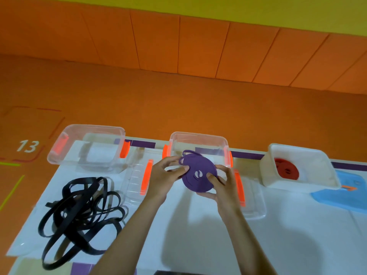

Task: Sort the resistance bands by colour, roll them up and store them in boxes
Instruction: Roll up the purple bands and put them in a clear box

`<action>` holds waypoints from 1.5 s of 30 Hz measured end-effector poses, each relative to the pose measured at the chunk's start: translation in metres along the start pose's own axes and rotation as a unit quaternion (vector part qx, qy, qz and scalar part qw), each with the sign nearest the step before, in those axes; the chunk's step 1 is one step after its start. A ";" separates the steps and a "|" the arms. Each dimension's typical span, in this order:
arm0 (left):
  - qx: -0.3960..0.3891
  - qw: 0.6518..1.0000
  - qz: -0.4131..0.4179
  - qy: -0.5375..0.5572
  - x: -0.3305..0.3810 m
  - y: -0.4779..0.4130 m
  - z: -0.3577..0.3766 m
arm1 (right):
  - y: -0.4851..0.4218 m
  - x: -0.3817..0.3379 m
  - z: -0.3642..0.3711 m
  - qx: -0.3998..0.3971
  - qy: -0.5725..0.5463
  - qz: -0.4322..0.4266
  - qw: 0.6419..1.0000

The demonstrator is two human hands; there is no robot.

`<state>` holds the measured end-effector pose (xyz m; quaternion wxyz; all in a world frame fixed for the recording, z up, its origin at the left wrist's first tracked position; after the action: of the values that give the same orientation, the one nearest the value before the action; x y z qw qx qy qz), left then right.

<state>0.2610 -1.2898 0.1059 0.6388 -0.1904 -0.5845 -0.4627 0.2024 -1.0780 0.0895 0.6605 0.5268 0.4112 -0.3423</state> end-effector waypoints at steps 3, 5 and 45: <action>0.013 1.000 -0.002 -0.018 0.000 -0.027 -0.002 | -0.024 -0.002 0.009 0.023 0.024 0.024 0.999; 0.029 1.000 -0.012 -0.003 -0.005 -0.045 -0.003 | -0.042 -0.001 0.013 0.024 0.045 0.042 0.998; 0.034 0.898 -0.144 -0.415 -0.145 -0.220 0.039 | -0.247 0.098 0.002 -0.060 0.542 0.164 0.822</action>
<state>0.0762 -1.3156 -0.0839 0.2709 -0.2569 -0.8328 -0.4088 0.0262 -1.1338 -0.1011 0.4078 0.6463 0.6302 0.1375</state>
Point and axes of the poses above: each hand's wrist, its own y-axis away from the middle knuckle, its own z-axis out of the palm, x = y × z, the point moved 10 cm from there along -y, towards the middle knuckle, and after that the axes turned 7 degrees about y, right-handed, at the moved point
